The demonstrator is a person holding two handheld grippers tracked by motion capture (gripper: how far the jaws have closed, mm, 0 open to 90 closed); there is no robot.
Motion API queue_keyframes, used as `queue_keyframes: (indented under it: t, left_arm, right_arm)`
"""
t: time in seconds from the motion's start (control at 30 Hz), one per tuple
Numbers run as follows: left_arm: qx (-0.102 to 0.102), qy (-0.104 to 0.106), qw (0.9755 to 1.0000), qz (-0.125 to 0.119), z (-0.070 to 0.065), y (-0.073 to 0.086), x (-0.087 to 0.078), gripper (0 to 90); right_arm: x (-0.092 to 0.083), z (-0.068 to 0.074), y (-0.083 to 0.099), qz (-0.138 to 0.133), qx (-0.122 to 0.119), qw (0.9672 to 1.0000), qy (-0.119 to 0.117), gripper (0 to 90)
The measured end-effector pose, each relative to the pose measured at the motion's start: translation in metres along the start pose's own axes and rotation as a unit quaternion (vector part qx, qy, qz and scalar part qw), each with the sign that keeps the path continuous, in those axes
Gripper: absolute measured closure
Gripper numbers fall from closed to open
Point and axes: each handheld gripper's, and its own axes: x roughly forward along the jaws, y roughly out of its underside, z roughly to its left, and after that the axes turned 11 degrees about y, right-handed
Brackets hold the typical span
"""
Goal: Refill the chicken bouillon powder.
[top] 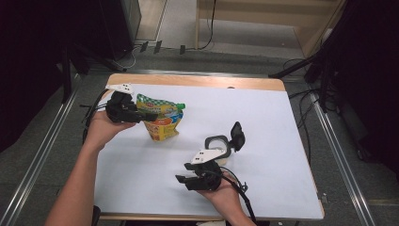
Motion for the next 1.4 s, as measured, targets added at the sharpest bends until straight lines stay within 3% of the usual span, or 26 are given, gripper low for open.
queue_keyframes:
  t: [0.13,0.27,0.47,0.77,1.1,1.4]
  left_arm:
    - [-0.019,0.012,0.9996,-0.014,0.002,0.002,0.002,65.6]
    - [0.003,-0.001,0.9998,-0.017,-0.003,0.002,0.003,77.9]
    - [0.010,-0.006,0.9998,-0.014,-0.008,0.000,0.006,89.5]
    - [-0.006,-0.026,0.9995,-0.017,-0.018,-0.010,0.005,90.0]
    - [0.005,-0.004,0.9999,-0.012,-0.042,-0.025,-0.010,90.0]
    - [-0.003,0.007,0.9998,-0.016,-0.061,-0.032,-0.020,90.0]
  right_arm:
    - [0.001,0.000,0.000,0.000,0.002,1.0000,0.000,49.2]
    - [0.001,0.000,0.000,-0.001,0.000,1.0000,-0.001,49.7]
    - [0.001,0.000,0.000,-0.002,0.001,1.0000,0.001,50.0]
    - [0.001,-0.002,0.001,-0.011,-0.002,0.9999,0.005,49.7]
    - [0.001,-0.001,0.000,-0.015,0.001,0.9998,0.010,48.7]
    - [0.005,0.000,-0.010,-0.023,0.009,0.9994,0.024,46.3]
